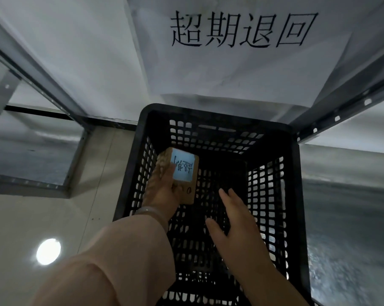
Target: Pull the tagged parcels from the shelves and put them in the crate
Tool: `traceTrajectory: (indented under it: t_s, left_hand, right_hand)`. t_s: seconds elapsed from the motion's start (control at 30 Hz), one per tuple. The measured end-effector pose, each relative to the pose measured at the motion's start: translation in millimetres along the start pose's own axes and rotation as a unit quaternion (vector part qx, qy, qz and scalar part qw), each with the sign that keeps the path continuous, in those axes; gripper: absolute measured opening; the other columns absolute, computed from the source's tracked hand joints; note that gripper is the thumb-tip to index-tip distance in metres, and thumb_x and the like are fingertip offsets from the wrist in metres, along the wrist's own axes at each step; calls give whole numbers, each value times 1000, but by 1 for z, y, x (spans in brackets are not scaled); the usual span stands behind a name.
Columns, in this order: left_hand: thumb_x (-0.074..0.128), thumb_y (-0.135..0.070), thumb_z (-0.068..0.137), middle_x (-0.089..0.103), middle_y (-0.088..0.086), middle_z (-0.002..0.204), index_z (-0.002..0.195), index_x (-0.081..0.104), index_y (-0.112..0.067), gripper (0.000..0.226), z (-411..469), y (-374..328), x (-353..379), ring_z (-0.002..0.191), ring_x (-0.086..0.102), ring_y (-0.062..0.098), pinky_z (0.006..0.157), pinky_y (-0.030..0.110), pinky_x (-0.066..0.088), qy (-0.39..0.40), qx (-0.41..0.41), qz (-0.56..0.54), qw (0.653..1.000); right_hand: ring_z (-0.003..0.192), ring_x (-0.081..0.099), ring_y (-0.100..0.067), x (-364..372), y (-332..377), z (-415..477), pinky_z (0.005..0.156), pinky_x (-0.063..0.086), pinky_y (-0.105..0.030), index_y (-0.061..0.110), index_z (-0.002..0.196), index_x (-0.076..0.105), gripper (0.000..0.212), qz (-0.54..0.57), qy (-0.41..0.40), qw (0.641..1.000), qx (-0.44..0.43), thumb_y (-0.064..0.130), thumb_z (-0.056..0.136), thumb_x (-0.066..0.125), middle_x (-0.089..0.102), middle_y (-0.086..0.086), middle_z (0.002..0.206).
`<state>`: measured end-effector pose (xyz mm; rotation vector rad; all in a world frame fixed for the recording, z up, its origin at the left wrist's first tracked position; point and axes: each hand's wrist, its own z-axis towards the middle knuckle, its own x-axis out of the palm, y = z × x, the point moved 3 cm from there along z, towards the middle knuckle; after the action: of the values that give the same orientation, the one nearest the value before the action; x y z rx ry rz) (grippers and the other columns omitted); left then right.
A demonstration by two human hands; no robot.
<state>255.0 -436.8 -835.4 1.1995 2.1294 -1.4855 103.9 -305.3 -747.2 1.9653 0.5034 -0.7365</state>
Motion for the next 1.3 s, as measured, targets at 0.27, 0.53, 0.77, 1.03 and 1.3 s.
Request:
traceTrajectory:
  t_s: [0.27, 0.53, 0.77, 1.03, 1.3]
  left_hand:
    - [54, -40, 93, 20, 6, 159, 151, 26, -25, 67, -73, -50, -26, 145, 21, 26, 114, 43, 29, 2, 113, 183, 977]
    - [59, -46, 87, 34, -2, 155, 147, 36, -28, 68, -212, -111, -105, 143, 28, 20, 116, 45, 27, -103, 150, 230, 956]
    - [65, -43, 83, 47, 4, 147, 142, 48, -24, 64, -329, -168, -159, 135, 43, 27, 110, 52, 35, -178, 191, 261, 929]
    - [55, -49, 86, 44, 2, 149, 145, 41, -28, 64, -473, -221, -189, 137, 39, 24, 109, 50, 36, -245, 259, 264, 896]
    - [55, -50, 84, 46, -1, 147, 141, 45, -29, 62, -593, -331, -217, 137, 39, 23, 112, 49, 31, -330, 381, 232, 832]
  right_hand:
    - [145, -3, -4, -22, 27, -29, 118, 7, -31, 39, 151, 13, 71, -115, 8, 992, -42, 52, 91, 50, 2, 13, 160]
    - [146, -6, -11, -83, 76, -110, 120, 4, -37, 36, 152, 10, 73, -192, 14, 973, -124, 57, 91, 45, 0, 8, 161]
    - [148, -1, -14, -149, 124, -199, 120, 5, -40, 32, 153, 11, 76, -238, -42, 948, -205, 58, 90, 44, 6, 4, 161]
    - [148, 7, -15, -218, 153, -346, 120, 10, -40, 27, 152, 20, 75, -231, -144, 921, -279, 53, 89, 52, 18, 2, 159]
    - [142, 29, -22, -328, 168, -475, 117, 24, -42, 21, 146, 38, 76, -222, -300, 874, -310, 46, 80, 66, 38, -4, 151]
